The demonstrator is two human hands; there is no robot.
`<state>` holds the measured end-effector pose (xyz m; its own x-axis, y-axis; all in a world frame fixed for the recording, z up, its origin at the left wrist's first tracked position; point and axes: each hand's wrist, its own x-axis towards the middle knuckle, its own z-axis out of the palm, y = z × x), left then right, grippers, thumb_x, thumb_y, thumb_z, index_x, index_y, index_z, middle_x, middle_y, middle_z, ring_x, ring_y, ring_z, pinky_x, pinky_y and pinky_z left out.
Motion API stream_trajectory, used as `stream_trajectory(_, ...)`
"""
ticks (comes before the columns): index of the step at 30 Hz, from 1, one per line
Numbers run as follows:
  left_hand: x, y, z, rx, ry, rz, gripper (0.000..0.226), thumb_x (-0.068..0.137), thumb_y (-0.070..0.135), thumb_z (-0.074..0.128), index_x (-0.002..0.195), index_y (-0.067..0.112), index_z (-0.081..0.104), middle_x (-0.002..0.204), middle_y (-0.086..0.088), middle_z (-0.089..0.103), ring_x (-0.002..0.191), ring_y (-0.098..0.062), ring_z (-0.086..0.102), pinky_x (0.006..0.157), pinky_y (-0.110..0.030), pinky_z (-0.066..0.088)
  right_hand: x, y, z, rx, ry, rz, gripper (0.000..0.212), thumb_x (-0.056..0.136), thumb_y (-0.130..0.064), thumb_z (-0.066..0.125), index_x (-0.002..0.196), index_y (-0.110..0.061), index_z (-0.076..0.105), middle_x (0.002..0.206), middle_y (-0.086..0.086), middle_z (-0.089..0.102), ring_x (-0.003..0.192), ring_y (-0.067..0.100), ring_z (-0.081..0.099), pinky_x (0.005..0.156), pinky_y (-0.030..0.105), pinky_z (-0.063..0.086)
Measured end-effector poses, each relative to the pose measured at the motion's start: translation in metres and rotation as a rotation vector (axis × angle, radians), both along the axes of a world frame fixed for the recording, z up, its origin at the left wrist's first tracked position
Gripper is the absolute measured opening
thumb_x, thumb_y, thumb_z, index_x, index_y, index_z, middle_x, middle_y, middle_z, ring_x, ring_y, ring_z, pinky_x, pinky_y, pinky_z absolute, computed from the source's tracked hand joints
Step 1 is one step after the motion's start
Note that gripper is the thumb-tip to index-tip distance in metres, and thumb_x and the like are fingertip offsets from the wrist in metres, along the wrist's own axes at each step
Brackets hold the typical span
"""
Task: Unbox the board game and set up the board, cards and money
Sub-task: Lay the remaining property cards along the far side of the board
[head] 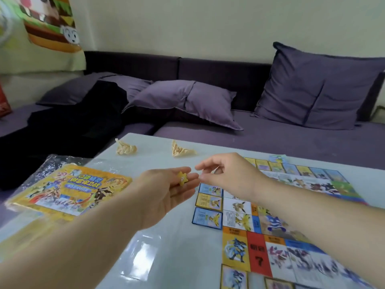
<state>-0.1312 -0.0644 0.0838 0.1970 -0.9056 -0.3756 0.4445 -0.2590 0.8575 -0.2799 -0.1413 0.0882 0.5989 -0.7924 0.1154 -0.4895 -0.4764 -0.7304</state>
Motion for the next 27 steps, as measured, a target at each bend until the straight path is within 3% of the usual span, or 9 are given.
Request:
stream_trajectory(5,-0.045,0.039,0.019,-0.007,-0.051,-0.159,0.027,0.097,-0.004,0.036,0.115,0.002,0.055,0.094,-0.013,0.073,0.073,-0.020,0.069,0.074,-0.030,0.058,-0.052,0.060,0.031,-0.076,0.039,0.061,0.043,0.076,-0.032,0.077,0.117,-0.033,0.064,0.077,-0.036,0.053,0.062,-0.004,0.047,0.062,0.007,0.040)
stream_trajectory(8,-0.076,0.065,0.035,-0.019,-0.097,-0.313,0.029,0.098,-0.004,0.034,0.108,0.002,0.060,0.098,-0.012,0.073,0.083,-0.022,0.065,0.086,-0.033,0.053,-0.076,0.091,0.038,-0.267,0.126,0.056,0.042,0.076,-0.027,0.078,0.116,-0.030,0.066,0.074,-0.020,0.046,0.067,-0.012,0.046,0.064,0.007,0.036)
stream_trajectory(10,-0.097,0.081,0.044,-0.026,-0.132,-0.373,0.032,0.097,-0.004,0.034,0.101,0.003,0.065,0.095,-0.009,0.073,0.081,-0.020,0.065,0.087,-0.033,0.052,-0.095,0.110,0.039,-0.310,0.099,0.023,0.034,0.076,-0.022,0.077,0.110,-0.025,0.071,0.072,-0.019,0.045,0.070,-0.015,0.046,0.064,0.007,0.034)
stream_trajectory(16,-0.167,0.119,0.053,0.009,-0.177,-0.550,0.033,0.096,-0.006,0.035,0.106,0.004,0.065,0.103,-0.010,0.072,0.091,-0.021,0.064,0.091,-0.035,0.048,-0.174,0.160,0.040,-0.400,0.119,-0.050,0.018,0.076,-0.027,0.077,0.092,-0.019,0.075,0.074,-0.012,0.055,0.068,-0.004,0.048,0.061,0.010,0.034)
stream_trajectory(21,-0.234,0.126,0.045,-0.040,-0.174,-0.658,0.037,0.098,-0.003,0.033,0.104,0.012,0.065,0.095,-0.004,0.072,0.083,-0.016,0.062,0.090,-0.031,0.049,-0.241,0.186,0.028,-0.371,0.052,-0.211,0.016,0.070,-0.015,0.081,0.082,-0.017,0.070,0.075,-0.015,0.052,0.070,-0.006,0.049,0.063,0.012,0.036)
stream_trajectory(24,-0.279,0.128,0.027,-0.053,-0.197,-0.726,0.036,0.098,-0.003,0.034,0.119,0.011,0.060,0.099,-0.008,0.068,0.087,-0.018,0.059,0.089,-0.030,0.049,-0.281,0.207,0.011,-0.246,-0.027,-0.342,0.020,0.071,-0.009,0.080,0.083,-0.018,0.067,0.075,-0.016,0.050,0.072,-0.010,0.049,0.064,0.009,0.036)
stream_trajectory(27,-0.317,0.128,0.010,-0.023,-0.274,-0.773,0.036,0.097,0.000,0.041,0.129,0.009,0.053,0.101,-0.007,0.068,0.085,-0.014,0.062,0.087,-0.027,0.050,-0.318,0.221,-0.006,-0.127,-0.051,-0.436,0.025,0.073,-0.017,0.079,0.076,-0.034,0.061,0.074,-0.011,0.051,0.065,-0.003,0.048,0.061,0.010,0.037)
